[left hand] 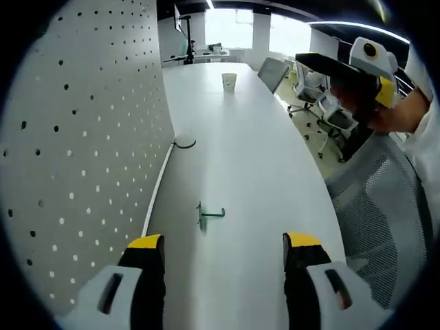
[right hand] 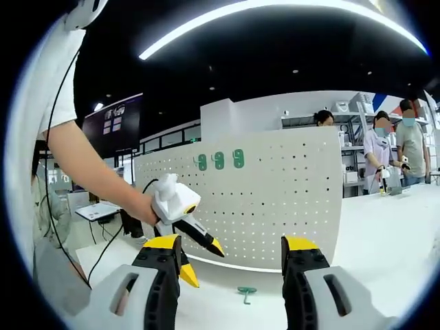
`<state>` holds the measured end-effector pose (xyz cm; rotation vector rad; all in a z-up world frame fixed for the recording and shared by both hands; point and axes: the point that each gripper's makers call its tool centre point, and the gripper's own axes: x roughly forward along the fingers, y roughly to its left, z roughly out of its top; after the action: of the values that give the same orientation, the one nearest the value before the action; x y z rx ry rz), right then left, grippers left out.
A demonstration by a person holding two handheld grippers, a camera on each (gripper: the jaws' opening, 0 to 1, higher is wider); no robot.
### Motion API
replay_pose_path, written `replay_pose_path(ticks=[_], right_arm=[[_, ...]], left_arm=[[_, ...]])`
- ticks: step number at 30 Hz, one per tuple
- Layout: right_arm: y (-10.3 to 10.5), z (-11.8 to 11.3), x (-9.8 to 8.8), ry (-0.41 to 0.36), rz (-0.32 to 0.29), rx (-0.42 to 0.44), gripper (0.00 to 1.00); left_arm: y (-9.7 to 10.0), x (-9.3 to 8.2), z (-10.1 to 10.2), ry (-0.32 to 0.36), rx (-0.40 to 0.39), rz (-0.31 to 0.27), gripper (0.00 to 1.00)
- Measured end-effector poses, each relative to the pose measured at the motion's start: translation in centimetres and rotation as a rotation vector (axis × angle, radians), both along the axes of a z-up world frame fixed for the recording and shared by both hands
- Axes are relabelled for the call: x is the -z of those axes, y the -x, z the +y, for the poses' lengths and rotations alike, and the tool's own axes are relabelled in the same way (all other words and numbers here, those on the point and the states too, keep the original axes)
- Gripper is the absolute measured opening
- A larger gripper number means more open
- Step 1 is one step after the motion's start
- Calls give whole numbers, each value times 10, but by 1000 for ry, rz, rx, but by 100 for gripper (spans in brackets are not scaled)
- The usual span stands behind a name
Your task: Insert the hook assembly into the mounting plate slot until the hook locks in place.
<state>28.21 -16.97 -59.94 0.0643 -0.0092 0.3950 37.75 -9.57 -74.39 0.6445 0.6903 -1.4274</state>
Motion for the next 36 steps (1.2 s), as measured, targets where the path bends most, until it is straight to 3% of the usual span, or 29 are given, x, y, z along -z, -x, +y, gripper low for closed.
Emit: replay_pose_path(ticks=[19, 30, 36], right_arm=[[0, -6, 0, -5, -6, 25, 57], [0, -13, -1, -25, -10, 51, 57], [0, -15, -2, -33, -12, 57, 57]], left_arm=[[-13, 29, -25, -94, 75, 18, 71], [-9, 59, -27, -180, 115, 47, 71], [-10, 67, -30, -209, 124, 55, 70]])
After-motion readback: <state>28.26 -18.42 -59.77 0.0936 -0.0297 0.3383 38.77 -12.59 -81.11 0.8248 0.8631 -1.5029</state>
